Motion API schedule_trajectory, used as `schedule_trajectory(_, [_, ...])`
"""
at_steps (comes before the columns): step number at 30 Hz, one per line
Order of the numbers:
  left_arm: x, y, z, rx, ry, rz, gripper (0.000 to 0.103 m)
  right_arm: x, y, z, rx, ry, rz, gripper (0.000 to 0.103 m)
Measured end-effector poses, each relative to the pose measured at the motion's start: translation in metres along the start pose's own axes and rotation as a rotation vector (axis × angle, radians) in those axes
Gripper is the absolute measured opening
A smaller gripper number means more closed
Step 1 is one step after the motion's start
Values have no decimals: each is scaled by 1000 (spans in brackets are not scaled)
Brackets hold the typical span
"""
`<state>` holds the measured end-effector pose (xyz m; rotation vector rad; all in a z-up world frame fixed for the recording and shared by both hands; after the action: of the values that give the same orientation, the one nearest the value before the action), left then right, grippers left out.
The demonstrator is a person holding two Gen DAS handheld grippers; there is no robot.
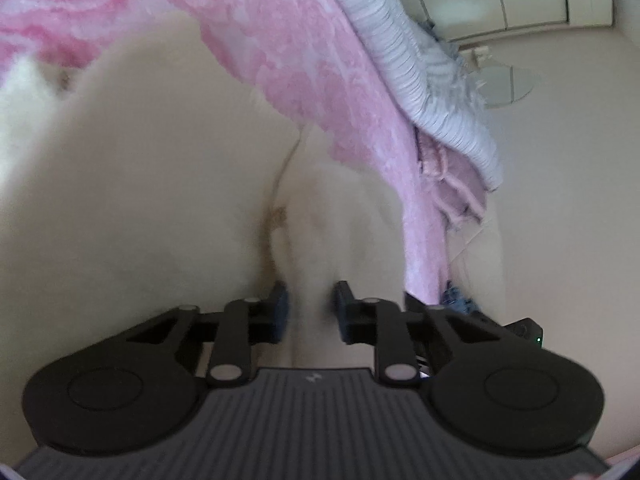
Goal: Fold clothes
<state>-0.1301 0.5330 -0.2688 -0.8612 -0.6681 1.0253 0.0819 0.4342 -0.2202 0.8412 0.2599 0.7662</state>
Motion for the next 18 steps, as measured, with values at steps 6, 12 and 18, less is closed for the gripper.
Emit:
schedule_trajectory(6, [8,-4,59,22,-98,-63,16,-12,49,-20,-93,42,114,48])
schedule_trajectory(12, [14,32,101,116,-133,-20,16,-37,88,-71,-247,94,295,48])
schedule_trajectory(18, [7,61,102,56,-125,63,18,-54,94,-98,-353,82,399,48])
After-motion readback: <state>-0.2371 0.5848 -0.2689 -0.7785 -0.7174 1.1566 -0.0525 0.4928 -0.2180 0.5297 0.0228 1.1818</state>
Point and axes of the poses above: each gripper's, at about its wrist camera, not at the fingertips, and z roughly against the way its jaws point, y to its left, x to its top, the point moved 8 cm from there along -z, roughly the way its jaws point, and after that the axes turned 11 degrees about y, right-handed, at the moved point
